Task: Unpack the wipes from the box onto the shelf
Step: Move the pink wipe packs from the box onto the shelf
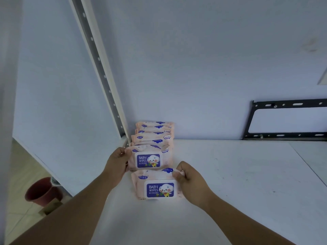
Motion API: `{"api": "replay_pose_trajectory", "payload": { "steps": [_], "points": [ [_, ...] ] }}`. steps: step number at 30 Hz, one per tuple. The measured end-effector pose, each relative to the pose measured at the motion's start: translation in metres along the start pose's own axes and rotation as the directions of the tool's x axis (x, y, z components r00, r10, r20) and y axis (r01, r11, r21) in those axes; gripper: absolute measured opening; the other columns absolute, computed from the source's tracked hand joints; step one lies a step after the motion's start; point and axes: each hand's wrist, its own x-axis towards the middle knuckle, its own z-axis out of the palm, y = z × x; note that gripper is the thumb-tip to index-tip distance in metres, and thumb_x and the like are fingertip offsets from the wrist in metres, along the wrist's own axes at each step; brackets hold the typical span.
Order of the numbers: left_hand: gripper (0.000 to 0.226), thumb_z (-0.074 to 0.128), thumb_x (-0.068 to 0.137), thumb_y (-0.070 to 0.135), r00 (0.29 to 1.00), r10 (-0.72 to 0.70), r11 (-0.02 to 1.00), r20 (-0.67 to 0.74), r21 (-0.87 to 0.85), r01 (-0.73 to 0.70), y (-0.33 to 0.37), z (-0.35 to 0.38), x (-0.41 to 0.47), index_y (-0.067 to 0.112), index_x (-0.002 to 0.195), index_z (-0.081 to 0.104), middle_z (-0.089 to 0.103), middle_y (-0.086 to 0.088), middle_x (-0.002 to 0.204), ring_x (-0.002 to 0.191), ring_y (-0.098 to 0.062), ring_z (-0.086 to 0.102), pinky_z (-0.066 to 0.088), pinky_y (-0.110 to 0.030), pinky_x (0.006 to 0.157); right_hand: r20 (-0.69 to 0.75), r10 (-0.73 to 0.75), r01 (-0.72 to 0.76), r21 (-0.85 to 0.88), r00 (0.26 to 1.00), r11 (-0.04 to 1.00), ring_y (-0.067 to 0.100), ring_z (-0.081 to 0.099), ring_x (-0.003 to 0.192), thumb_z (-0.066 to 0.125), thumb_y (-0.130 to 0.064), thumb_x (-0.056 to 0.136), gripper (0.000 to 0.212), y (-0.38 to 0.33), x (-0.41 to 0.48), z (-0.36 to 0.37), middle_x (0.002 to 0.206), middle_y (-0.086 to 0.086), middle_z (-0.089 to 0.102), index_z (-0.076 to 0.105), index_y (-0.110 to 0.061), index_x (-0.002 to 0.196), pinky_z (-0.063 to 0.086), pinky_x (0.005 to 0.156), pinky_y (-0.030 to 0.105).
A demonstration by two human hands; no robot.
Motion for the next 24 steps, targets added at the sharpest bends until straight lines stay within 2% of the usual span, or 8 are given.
{"api": "replay_pose_trajectory", "payload": {
  "steps": [2, 8, 11, 13, 18, 21, 24],
  "points": [
    [0.017, 0.056, 0.102, 0.020, 1.000, 0.004, 1.000, -0.003, 0.019, -0.004, -0.002, 0.005, 0.001, 0.004, 0.110, 0.058, 0.073, -0.011, 0.110, 0.096, -0.032, 0.073, 0.062, -0.043, 0.072, -0.003, -0.010, 0.010, 0.054, 1.000, 0.998, 0.010, 0.072, 0.089, 0.053, -0.031, 0.103, 0.022, -0.002, 0.005, 0.007, 0.096, -0.008, 0.069, 0.046, -0.029, 0.082, 0.046, 0.052, 0.009],
    [0.016, 0.067, 0.096, 0.025, 1.000, -0.012, 0.993, -0.021, 0.119, 0.014, -0.004, 0.002, 0.005, 0.012, 0.104, 0.069, 0.076, -0.008, 0.105, 0.093, -0.033, 0.074, 0.061, -0.050, 0.086, -0.050, -0.017, 0.021, 0.082, 0.999, 0.996, 0.010, 0.070, 0.097, 0.051, -0.033, 0.104, 0.017, 0.001, 0.026, 0.024, 0.109, -0.005, 0.069, 0.050, -0.033, 0.086, 0.053, 0.059, 0.014],
    [0.019, 0.075, 0.090, 0.029, 0.998, -0.050, 0.986, -0.040, 0.160, 0.056, -0.004, -0.004, 0.008, 0.016, 0.104, 0.073, 0.079, -0.004, 0.100, 0.090, -0.032, 0.076, 0.060, -0.052, 0.090, -0.050, -0.013, 0.017, 0.082, 0.999, 0.996, 0.010, 0.069, 0.101, 0.053, -0.036, 0.102, 0.005, 0.002, 0.034, 0.030, 0.117, -0.009, 0.067, 0.053, -0.033, 0.099, 0.057, 0.066, 0.015],
    [0.020, 0.075, 0.089, 0.031, 0.997, -0.056, 0.979, -0.060, 0.191, 0.067, -0.004, -0.005, 0.009, 0.019, 0.104, 0.073, 0.078, -0.003, 0.102, 0.090, -0.030, 0.075, 0.060, -0.050, 0.090, -0.058, -0.009, 0.014, 0.085, 0.998, 0.996, 0.011, 0.069, 0.101, 0.054, -0.037, 0.102, 0.011, 0.002, 0.039, 0.034, 0.118, -0.010, 0.067, 0.054, -0.029, 0.109, 0.059, 0.072, 0.018],
    [0.025, 0.076, 0.088, 0.035, 0.992, -0.092, 0.969, -0.084, 0.220, 0.109, -0.003, -0.005, 0.012, 0.020, 0.108, 0.071, 0.078, -0.002, 0.102, 0.087, -0.030, 0.076, 0.061, -0.049, 0.088, -0.073, 0.035, -0.025, 0.128, 0.997, 0.992, 0.011, 0.070, 0.100, 0.057, -0.038, 0.099, 0.021, 0.002, 0.045, 0.037, 0.121, -0.009, 0.068, 0.055, -0.028, 0.118, 0.059, 0.071, 0.017],
    [0.026, 0.076, 0.089, 0.034, 0.988, -0.113, 0.971, -0.101, 0.199, 0.132, -0.001, -0.005, 0.012, 0.019, 0.109, 0.070, 0.077, -0.004, 0.102, 0.089, -0.031, 0.075, 0.061, -0.048, 0.088, -0.068, 0.057, -0.048, 0.131, 0.996, 0.990, 0.010, 0.072, 0.096, 0.060, -0.039, 0.098, 0.022, 0.001, 0.046, 0.034, 0.118, -0.010, 0.069, 0.057, -0.028, 0.117, 0.059, 0.068, 0.016],
    [0.015, 0.072, 0.092, 0.033, 0.985, -0.098, 0.969, -0.140, 0.214, 0.127, 0.003, -0.003, 0.008, 0.021, 0.101, 0.068, 0.075, -0.006, 0.102, 0.093, -0.033, 0.073, 0.060, -0.049, 0.090, -0.062, 0.083, -0.077, 0.094, 0.995, 0.993, 0.010, 0.073, 0.090, 0.061, -0.043, 0.097, 0.019, 0.000, 0.048, 0.031, 0.113, -0.012, 0.069, 0.058, -0.029, 0.108, 0.061, 0.069, 0.021]
  ]
}}
